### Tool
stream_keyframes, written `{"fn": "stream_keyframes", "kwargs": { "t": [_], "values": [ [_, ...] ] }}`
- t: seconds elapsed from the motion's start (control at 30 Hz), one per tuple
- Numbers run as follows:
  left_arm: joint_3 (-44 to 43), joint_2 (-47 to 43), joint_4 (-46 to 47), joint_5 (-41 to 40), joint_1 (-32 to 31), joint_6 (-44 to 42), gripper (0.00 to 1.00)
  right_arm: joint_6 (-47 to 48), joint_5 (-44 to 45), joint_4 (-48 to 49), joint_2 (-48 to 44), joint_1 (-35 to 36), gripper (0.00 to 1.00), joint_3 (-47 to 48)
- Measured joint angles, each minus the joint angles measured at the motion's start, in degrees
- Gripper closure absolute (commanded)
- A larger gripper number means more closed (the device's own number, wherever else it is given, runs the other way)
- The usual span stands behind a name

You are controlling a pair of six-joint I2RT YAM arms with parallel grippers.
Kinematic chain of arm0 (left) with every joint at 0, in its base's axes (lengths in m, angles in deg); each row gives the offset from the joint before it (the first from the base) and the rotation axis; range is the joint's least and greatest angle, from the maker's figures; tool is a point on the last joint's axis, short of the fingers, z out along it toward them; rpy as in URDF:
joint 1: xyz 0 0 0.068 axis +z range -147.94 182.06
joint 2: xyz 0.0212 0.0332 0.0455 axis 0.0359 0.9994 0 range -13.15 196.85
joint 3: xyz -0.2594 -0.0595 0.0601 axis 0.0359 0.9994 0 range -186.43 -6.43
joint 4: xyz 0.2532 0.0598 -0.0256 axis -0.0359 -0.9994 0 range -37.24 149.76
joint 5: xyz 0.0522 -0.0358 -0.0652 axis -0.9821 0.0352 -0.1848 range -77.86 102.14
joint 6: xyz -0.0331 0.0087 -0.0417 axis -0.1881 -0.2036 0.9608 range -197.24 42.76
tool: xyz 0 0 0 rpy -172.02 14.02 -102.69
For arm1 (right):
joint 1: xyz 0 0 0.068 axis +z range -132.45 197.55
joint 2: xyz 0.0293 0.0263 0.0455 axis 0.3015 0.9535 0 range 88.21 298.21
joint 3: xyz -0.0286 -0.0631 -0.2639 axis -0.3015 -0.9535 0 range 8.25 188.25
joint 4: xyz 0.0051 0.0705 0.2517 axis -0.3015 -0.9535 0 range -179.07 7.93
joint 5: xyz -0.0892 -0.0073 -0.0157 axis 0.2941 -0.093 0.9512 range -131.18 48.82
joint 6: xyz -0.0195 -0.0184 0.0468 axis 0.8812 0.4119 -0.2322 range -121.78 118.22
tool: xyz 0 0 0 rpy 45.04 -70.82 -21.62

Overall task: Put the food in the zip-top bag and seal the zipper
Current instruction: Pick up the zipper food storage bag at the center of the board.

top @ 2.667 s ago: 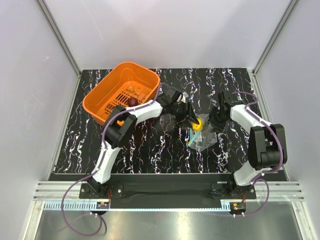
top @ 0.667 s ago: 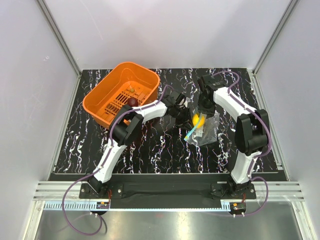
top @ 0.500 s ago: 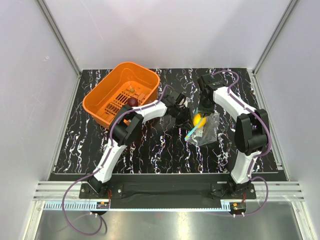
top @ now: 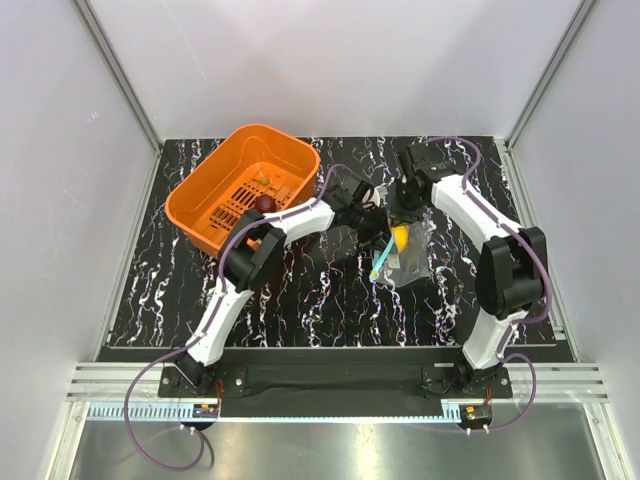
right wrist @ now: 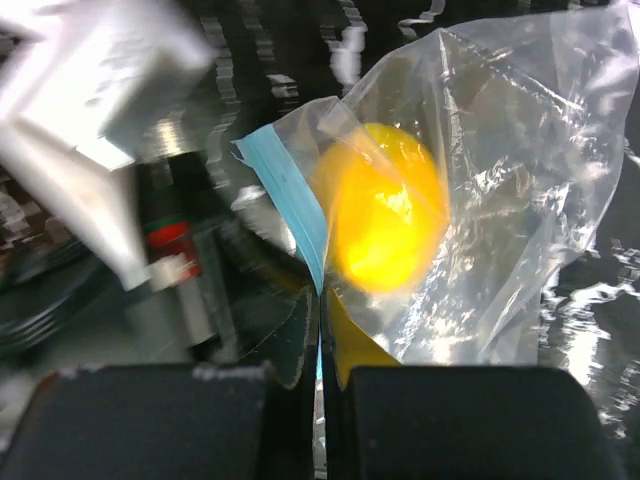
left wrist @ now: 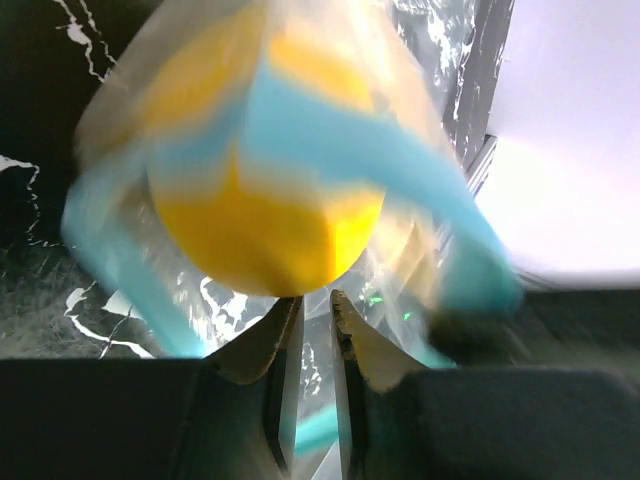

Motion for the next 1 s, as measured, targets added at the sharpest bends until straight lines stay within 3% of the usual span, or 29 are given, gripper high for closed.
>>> {"fn": "stream_keyframes", "kwargs": {
  "t": [0.27,0.53,0.63,0.93,1.0],
  "values": [
    [0.0,-0.9,0.2,0.9,0.2,0.0,0.79,-1.5,-6.6,3.4,-6.4,-0.2,1.00,-0.3],
    [-0.2,-10.1,-7.4,-0.1,3.1,-2.1,0.68,-3.4,-10.5,5.7,-11.2,-2.1,1.00,-5.1],
    [-1.1,-15.3,-11.1,-1.0,5.3,-3.6,0.54,-3.8,-11.8,6.4,-13.4,-2.5,1.00,-6.3],
    [-2.8,-29.0,-23.3,-8.9,12.4,-9.7,0.28,-6.2,-19.3,9.5,-18.9,-2.6,1.00,-6.9],
    [-3.9,-30.4,-26.1,-11.5,13.8,-11.5,0.13,-6.4,-20.6,9.5,-19.3,-2.6,1.00,-6.7]
  ]
}}
